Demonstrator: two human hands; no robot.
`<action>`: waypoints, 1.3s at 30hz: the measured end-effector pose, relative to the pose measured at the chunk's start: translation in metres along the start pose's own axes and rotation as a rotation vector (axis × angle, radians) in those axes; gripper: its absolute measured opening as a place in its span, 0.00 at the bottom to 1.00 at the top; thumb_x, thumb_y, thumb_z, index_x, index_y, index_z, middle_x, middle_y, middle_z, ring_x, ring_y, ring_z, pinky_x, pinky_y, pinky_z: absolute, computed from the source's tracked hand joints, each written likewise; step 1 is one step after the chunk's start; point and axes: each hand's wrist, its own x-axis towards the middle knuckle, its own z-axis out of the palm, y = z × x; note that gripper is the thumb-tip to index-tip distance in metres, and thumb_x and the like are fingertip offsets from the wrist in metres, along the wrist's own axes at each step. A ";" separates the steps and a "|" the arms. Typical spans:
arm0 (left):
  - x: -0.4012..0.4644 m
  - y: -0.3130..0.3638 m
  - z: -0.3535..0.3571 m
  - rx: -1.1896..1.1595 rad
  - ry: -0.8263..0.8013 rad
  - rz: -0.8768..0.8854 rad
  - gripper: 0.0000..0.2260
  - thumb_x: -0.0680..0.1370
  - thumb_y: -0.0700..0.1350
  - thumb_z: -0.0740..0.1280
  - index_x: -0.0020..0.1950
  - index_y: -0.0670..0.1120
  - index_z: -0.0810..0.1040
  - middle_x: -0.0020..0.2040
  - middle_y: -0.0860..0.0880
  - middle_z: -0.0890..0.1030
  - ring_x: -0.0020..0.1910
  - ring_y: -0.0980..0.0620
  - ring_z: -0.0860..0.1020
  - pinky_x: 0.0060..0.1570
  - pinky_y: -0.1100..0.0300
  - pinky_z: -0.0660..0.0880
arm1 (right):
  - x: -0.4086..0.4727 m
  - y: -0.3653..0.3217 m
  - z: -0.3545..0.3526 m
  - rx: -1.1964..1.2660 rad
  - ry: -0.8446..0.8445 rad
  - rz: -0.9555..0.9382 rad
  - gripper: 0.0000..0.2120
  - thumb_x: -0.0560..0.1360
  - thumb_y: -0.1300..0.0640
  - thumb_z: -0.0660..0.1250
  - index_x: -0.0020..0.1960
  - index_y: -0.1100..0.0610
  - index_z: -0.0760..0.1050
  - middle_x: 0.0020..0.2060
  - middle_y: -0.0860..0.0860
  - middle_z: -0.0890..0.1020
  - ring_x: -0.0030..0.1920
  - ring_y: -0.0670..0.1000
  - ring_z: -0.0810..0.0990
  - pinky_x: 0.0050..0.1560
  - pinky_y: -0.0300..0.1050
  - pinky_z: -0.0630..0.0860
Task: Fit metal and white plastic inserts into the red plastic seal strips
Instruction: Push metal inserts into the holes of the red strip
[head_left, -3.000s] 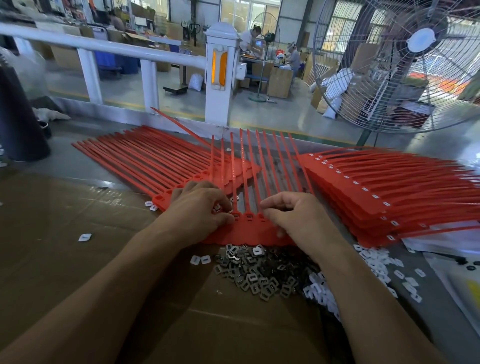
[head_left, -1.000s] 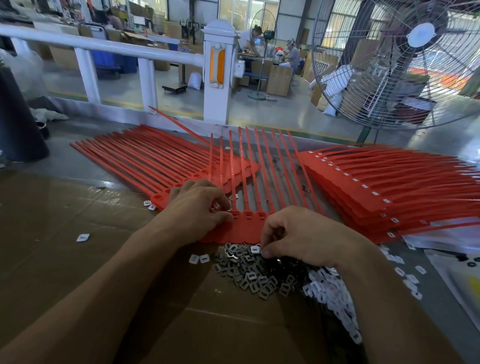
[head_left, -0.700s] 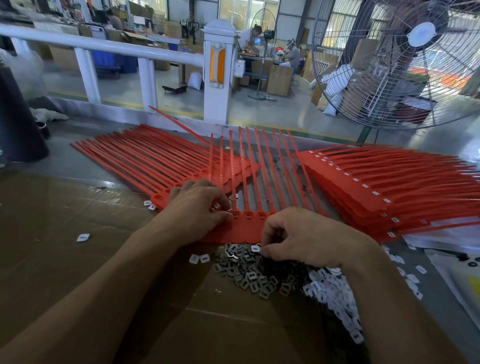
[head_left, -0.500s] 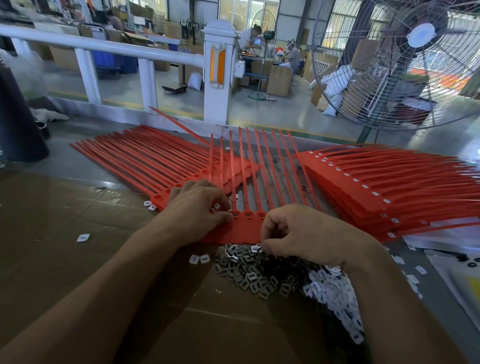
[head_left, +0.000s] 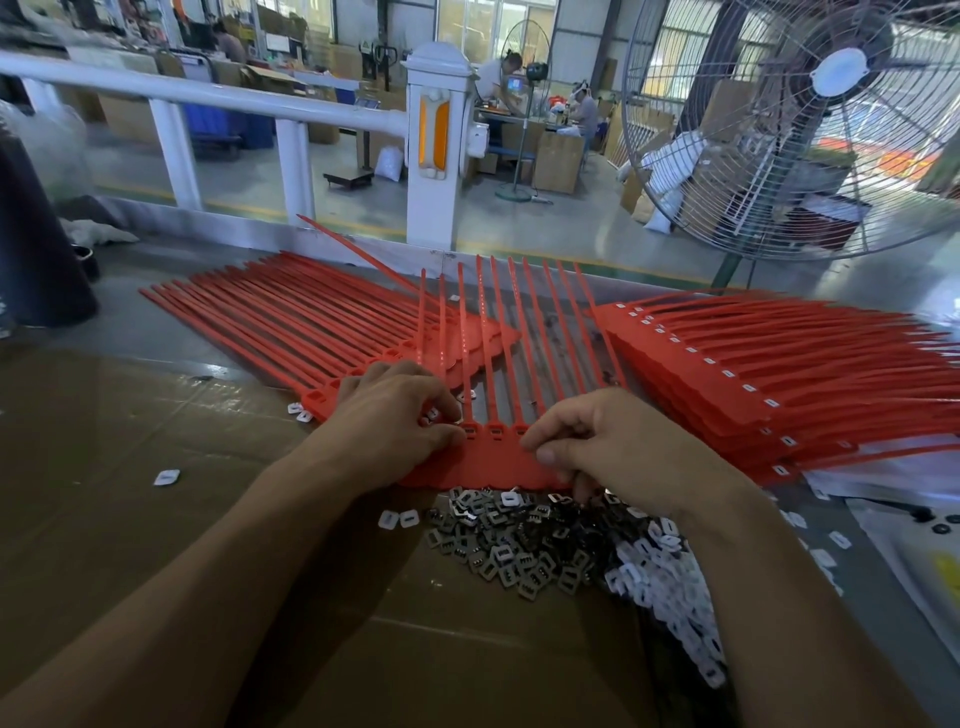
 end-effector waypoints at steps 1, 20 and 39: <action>0.000 0.000 0.000 0.000 0.000 0.001 0.13 0.75 0.63 0.70 0.58 0.63 0.79 0.69 0.59 0.71 0.71 0.53 0.62 0.72 0.45 0.54 | 0.001 0.001 0.000 0.008 0.051 0.003 0.10 0.81 0.61 0.70 0.49 0.47 0.85 0.34 0.48 0.85 0.31 0.46 0.83 0.36 0.36 0.78; -0.001 -0.002 -0.001 -0.007 0.004 0.008 0.12 0.75 0.62 0.70 0.57 0.63 0.79 0.68 0.60 0.71 0.70 0.54 0.62 0.72 0.46 0.54 | 0.023 0.027 0.016 0.054 0.450 0.125 0.05 0.75 0.52 0.77 0.41 0.48 0.83 0.34 0.43 0.84 0.36 0.42 0.81 0.39 0.42 0.75; -0.004 -0.001 -0.002 -0.021 0.011 0.009 0.10 0.76 0.61 0.70 0.56 0.63 0.79 0.68 0.59 0.71 0.70 0.53 0.62 0.71 0.47 0.54 | 0.030 0.026 0.024 -0.085 0.401 0.152 0.04 0.79 0.49 0.72 0.46 0.47 0.84 0.44 0.41 0.84 0.47 0.42 0.81 0.48 0.45 0.76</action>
